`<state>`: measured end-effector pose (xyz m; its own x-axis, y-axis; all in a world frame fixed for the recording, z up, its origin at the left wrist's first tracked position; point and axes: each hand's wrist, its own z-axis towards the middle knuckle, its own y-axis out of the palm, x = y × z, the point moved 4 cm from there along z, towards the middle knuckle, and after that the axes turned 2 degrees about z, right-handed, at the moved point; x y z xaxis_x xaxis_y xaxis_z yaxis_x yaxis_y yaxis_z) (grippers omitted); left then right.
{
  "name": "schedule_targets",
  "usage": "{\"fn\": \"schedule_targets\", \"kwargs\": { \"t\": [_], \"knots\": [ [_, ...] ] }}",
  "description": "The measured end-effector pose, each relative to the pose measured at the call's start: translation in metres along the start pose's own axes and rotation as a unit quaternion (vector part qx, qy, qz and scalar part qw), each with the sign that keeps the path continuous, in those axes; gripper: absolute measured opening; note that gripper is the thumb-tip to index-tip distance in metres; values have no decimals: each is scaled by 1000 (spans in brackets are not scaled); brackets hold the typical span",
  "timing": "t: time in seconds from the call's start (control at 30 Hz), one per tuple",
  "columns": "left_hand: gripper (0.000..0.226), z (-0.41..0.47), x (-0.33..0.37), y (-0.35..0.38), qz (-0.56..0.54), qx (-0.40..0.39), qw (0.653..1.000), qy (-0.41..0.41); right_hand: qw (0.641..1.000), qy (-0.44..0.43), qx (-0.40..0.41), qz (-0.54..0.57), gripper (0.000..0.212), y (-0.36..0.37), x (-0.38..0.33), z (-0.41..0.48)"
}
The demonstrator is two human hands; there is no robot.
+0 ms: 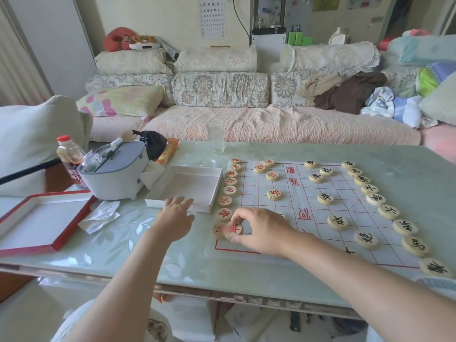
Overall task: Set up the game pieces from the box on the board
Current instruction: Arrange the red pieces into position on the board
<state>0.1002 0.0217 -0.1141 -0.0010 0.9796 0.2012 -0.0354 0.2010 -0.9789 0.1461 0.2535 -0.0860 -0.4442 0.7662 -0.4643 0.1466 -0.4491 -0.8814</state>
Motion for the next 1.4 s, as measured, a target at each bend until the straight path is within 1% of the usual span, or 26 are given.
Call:
{"fn": "schedule_targets", "kwargs": {
  "t": [0.03, 0.1, 0.23, 0.33, 0.4, 0.47, 0.53, 0.67, 0.73, 0.8, 0.87, 0.97, 1.07, 1.17, 1.23, 1.4],
  "knots": [
    [54, 1, -2, 3, -7, -17, 1000, 1, 1000, -6, -3, -5, 30, 4, -2, 0],
    [53, 2, 0, 4, -19, -14, 1000, 6, 1000, -14, -8, -19, 33, 12, -7, 0],
    [50, -6, 11, -1, -39, 32, 998, 31, 999, -32, 19, -18, 36, 28, -16, 3],
    [37, -20, 24, -7, -69, 74, 991, 86, 998, -29, 51, -19, 41, 38, -21, 4],
    [25, -29, 31, -11, -109, 49, 986, 119, 998, -22, 42, -49, 41, 46, -22, 4],
    [20, -38, 31, -11, -150, -7, 981, 121, 997, -18, 27, -75, 42, 51, -22, 2],
    [21, -43, 29, -9, -154, -40, 980, 116, 997, -13, 18, -73, 40, 51, -22, 2],
    [18, -51, 25, -7, -131, -75, 983, 105, 999, 2, 7, -32, 38, 39, -20, 2],
    [23, -55, 25, -5, -129, -94, 982, 105, 1000, 8, 10, -18, 31, 35, -16, 0],
    [28, -58, 27, -4, -124, -105, 981, 106, 1000, 16, 4, -8, 28, 35, -12, -1],
    [30, -58, 29, -4, -115, -99, 983, 107, 1000, 24, -18, 10, 30, 39, -11, 1],
    [26, -54, 33, -7, -121, -71, 985, 104, 998, 30, -46, 24, 27, 37, -10, 2],
    [20, -50, 43, -12, -131, -48, 984, 113, 998, 26, -32, 52, 25, 15, -4, 0],
    [13, -47, 62, -12, -147, -16, 979, 144, 997, 54, 1, 63, 19, -19, 20, -9],
    [10, -49, 81, -8, -149, -6, 973, 178, 995, 80, 15, 66, 18, -36, 42, -18],
    [15, -56, 126, 7, -138, -6, 956, 260, 991, 101, -13, 87, 28, -41, 71, -45]
  ]
}}
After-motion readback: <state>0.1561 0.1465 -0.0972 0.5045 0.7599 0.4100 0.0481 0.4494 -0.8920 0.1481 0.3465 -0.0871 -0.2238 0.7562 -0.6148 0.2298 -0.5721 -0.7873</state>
